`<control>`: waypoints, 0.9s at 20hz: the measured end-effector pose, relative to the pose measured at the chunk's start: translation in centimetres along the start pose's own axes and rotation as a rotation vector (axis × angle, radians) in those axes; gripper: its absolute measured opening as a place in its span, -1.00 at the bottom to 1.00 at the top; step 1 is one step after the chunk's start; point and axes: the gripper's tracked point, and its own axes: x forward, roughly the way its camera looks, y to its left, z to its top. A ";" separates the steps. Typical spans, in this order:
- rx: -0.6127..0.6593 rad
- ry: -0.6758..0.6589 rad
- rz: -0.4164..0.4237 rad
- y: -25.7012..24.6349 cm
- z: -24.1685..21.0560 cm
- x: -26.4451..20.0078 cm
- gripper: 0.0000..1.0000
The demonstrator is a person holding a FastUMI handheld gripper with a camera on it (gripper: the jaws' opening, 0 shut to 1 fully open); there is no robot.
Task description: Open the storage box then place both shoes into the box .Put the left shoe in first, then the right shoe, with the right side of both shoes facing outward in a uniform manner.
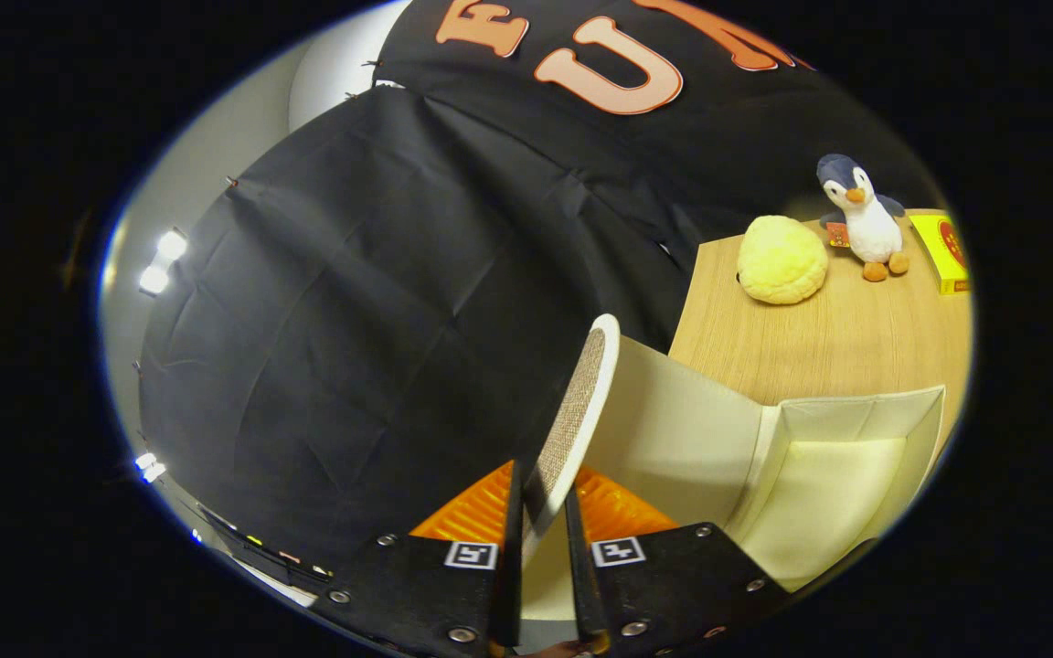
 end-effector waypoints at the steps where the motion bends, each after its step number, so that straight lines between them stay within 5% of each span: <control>1: -0.022 0.005 -0.020 -0.1 -0.5 0.2 -0.22; 3: -0.064 0.012 -0.057 -0.9 -1.2 0.5 0.17; 7: -0.138 -0.011 -0.139 -4.6 -1.8 -1.4 0.51; 18: -0.250 -0.162 -0.477 -20.7 -2.2 -14.7 0.69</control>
